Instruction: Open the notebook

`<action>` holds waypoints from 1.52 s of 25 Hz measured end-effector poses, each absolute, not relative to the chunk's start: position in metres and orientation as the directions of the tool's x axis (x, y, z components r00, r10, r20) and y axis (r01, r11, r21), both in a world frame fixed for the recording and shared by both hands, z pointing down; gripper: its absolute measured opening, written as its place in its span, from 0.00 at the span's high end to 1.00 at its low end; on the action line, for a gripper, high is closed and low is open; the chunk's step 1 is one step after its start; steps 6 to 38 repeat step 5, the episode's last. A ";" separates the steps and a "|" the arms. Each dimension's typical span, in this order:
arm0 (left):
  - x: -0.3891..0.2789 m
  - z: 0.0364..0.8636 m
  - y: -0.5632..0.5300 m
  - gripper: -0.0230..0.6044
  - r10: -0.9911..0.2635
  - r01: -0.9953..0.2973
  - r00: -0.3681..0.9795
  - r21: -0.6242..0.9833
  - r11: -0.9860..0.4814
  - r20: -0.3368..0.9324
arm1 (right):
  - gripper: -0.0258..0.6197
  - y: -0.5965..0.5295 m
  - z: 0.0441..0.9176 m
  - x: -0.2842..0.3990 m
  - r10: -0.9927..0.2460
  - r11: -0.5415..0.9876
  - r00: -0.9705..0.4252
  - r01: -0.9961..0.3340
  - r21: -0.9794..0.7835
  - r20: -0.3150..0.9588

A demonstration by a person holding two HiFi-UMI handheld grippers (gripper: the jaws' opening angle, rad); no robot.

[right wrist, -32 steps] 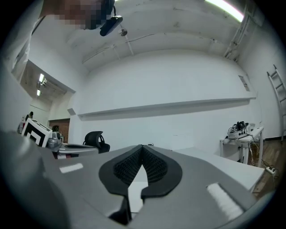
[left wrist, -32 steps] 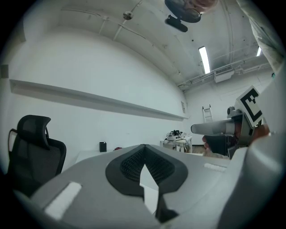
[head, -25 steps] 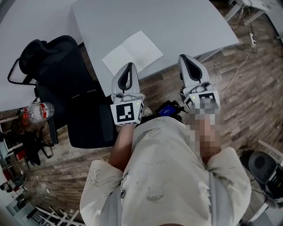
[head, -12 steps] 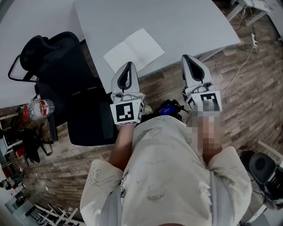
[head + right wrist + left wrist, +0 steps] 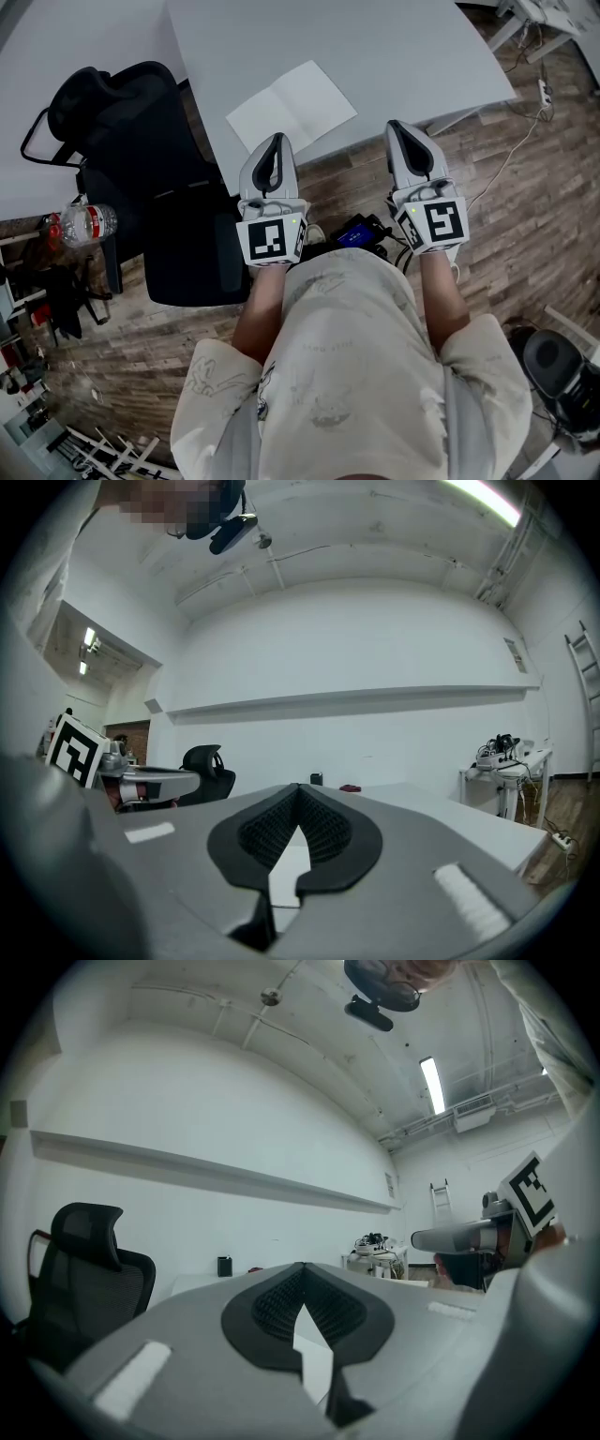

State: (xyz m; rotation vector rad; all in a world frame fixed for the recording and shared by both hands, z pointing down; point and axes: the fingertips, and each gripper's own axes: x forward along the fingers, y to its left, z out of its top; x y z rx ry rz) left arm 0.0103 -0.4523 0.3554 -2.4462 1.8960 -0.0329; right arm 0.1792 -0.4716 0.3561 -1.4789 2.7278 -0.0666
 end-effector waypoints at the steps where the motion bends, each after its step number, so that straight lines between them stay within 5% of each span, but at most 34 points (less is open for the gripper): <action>1: 0.006 0.356 -0.453 0.94 -0.968 -0.967 0.249 -0.049 -0.249 -0.012 | 0.95 -0.472 0.357 0.175 -0.837 0.547 -0.547 -0.836 -0.056 -0.012; 38: -0.012 0.363 -0.451 0.94 -0.968 -0.967 0.251 -0.042 -0.250 -0.012 | 0.95 -0.472 0.359 0.154 -0.832 0.554 -0.555 -0.830 -0.056 -0.003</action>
